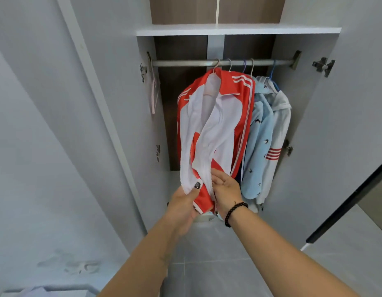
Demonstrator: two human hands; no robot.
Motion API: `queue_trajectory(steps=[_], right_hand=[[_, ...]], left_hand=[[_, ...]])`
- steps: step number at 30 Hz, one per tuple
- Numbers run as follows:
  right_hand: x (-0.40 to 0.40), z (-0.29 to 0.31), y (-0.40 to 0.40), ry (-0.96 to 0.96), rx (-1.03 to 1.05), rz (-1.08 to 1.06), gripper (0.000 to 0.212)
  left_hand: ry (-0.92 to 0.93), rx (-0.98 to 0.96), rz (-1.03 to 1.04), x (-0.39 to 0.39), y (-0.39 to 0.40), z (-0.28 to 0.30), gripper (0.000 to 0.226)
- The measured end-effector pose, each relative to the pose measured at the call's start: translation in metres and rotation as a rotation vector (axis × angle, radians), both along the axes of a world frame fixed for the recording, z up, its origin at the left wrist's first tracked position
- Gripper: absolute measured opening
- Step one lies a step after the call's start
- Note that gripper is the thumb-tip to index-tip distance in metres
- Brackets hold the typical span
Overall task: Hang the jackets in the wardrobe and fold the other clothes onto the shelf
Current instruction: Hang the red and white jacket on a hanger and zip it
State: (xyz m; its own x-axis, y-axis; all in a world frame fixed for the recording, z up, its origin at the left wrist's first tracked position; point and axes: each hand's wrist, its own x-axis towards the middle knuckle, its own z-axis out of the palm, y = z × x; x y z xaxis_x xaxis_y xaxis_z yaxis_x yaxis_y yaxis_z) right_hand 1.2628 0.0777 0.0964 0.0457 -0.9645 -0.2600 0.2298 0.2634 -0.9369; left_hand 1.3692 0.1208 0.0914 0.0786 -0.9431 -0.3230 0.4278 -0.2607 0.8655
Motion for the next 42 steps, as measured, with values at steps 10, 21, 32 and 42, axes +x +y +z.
queue_trajectory(steps=[10, 21, 32, 42], right_hand=[[-0.007, -0.020, 0.006, 0.065, 0.474, 0.061, 0.035], [-0.053, -0.068, 0.005, -0.138, 0.571, -0.173, 0.019], [-0.063, -0.060, 0.024, 0.070, 0.597, -0.300, 0.026], [-0.061, -0.052, 0.035, -0.356, 0.662, -0.092, 0.025]], left_hand=[[0.009, 0.004, 0.048, 0.014, 0.003, -0.017, 0.034], [-0.176, 0.039, 0.317, -0.003, 0.006, -0.029, 0.015], [0.026, 0.177, 0.667, -0.020, 0.012, -0.046, 0.023], [0.383, 0.289, 0.570, -0.030, 0.017, -0.046, 0.023]])
